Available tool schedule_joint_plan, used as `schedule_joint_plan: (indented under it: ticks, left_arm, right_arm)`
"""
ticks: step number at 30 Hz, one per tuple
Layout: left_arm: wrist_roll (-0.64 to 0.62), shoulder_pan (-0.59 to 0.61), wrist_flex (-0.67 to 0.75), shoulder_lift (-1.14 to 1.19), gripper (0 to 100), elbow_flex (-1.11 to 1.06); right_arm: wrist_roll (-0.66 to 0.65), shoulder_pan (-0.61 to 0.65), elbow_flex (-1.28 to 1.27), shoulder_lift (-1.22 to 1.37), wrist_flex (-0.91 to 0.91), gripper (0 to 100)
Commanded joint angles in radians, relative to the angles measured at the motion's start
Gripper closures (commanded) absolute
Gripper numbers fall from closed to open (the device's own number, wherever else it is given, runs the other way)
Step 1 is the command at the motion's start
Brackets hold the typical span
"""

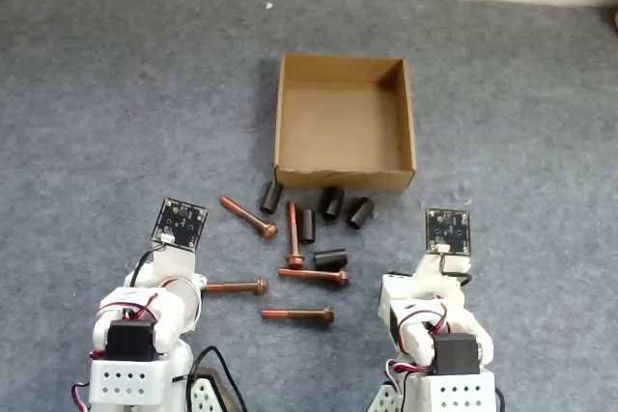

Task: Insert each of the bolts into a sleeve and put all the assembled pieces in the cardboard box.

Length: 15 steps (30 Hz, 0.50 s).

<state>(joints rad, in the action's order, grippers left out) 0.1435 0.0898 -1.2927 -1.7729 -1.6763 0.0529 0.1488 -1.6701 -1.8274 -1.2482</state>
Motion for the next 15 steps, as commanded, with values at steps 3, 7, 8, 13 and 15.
schedule_joint_plan:
  ticks: [3,7,8,13,15]
  left_arm:
    - [0.011,0.008,-0.005,-0.001,99,-0.021]
    - [0.011,0.008,-0.005,-0.001,99,-0.021]
    - [0.011,0.008,-0.005,-0.001,99,-0.021]
    - [0.009,0.002,-0.003,-0.001,99,-0.021]
    - [0.011,0.002,-0.003,-0.001,99,-0.021]
  right_arm:
    - [0.009,-0.008,-0.139,-0.008,-0.007,97.6]
    - [0.009,-0.008,-0.139,-0.008,-0.007,97.6]
    - [0.008,-0.007,-0.139,-0.008,-0.007,97.6]
    - [0.006,-0.004,-0.139,-0.008,-0.007,97.6]
    - [0.003,-0.005,-0.14,-0.008,-0.007,97.6]
